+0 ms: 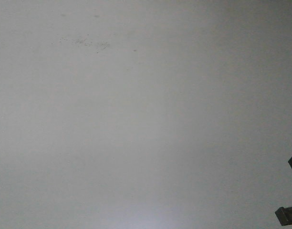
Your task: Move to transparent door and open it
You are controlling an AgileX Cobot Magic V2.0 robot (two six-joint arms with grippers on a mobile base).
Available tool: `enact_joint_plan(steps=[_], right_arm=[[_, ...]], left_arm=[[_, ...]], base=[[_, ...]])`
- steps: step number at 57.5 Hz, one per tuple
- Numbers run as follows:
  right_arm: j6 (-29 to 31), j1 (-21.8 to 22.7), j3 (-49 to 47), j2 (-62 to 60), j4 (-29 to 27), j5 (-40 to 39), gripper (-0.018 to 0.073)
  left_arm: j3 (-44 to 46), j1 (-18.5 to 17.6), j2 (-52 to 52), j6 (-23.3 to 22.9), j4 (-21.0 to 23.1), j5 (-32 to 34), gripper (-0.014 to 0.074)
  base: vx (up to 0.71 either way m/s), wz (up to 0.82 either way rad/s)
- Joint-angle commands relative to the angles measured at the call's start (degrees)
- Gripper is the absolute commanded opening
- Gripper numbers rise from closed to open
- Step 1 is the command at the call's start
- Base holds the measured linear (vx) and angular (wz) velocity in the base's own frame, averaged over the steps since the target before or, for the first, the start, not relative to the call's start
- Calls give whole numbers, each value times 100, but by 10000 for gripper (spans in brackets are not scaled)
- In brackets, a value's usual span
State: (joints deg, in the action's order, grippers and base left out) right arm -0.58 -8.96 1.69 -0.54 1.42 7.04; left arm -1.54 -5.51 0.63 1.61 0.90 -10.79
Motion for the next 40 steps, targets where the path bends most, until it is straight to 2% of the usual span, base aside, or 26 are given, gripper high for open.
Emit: enact_joint_plan(steps=[1, 40], right_arm=[[58, 21, 82, -83, 0, -493, 0], [58, 21, 82, -83, 0, -493, 0]], left_arm=[[-134, -21, 72, -30, 15, 449, 4], [-134, -21, 72, -30, 15, 449, 4]], base=[[0, 0], [0, 1]])
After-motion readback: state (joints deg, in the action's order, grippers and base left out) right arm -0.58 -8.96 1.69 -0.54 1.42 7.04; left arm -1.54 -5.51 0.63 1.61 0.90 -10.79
